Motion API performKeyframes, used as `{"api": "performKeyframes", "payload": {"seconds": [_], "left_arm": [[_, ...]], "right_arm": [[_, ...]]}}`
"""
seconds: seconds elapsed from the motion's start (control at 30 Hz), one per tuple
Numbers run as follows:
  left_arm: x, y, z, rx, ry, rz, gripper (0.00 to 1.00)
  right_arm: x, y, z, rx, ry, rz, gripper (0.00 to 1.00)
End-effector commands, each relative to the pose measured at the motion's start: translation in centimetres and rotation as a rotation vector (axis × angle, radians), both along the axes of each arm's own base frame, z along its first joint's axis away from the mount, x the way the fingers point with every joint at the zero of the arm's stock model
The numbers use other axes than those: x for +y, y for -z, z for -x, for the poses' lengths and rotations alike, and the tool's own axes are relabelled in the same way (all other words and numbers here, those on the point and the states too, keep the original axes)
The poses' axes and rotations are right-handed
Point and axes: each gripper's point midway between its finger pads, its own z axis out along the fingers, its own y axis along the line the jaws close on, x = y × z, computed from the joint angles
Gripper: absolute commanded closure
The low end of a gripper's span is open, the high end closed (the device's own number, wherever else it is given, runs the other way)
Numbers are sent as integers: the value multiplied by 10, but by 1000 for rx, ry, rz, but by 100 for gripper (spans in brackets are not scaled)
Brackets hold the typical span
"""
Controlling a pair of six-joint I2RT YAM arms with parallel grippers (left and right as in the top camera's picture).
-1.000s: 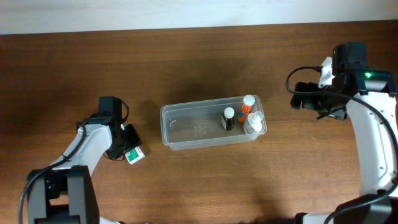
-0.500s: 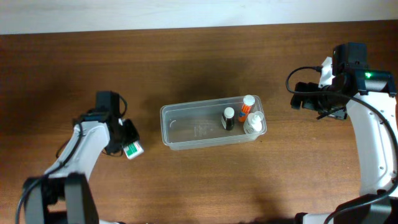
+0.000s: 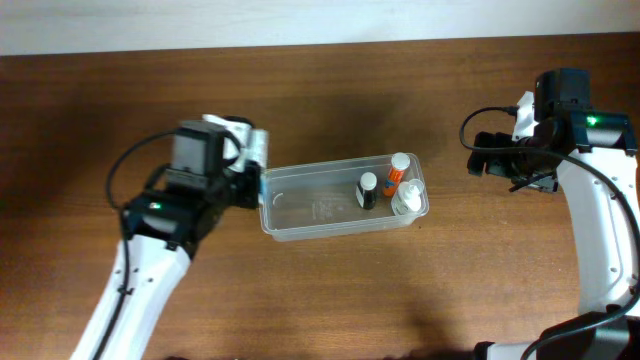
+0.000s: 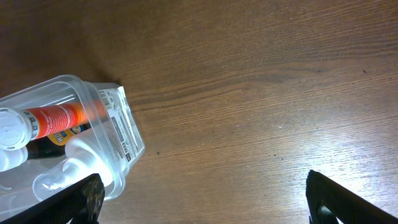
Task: Pack container
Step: 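Lay the medicine box into the container and release it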
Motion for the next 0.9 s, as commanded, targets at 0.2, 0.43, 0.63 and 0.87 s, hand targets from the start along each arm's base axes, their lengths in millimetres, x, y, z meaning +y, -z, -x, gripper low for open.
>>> {"api": "performKeyframes", "payload": {"seconds": [0.2,0.43,0.63,0.87], "left_arm": [[-69,54,19,45,444,-205,58],[-92,112,7,99,564,-281,49],[-94,133,3,134,567,-291,46],[-82,76,-7,4,494,-328,39]], "right_arm": [[2,3,0,7,-8,-6,4],[2,3,1,8,-8,-6,4],[2,3,1,8,-8,-6,4],[2,3,1,8,-8,-6,4]]}}
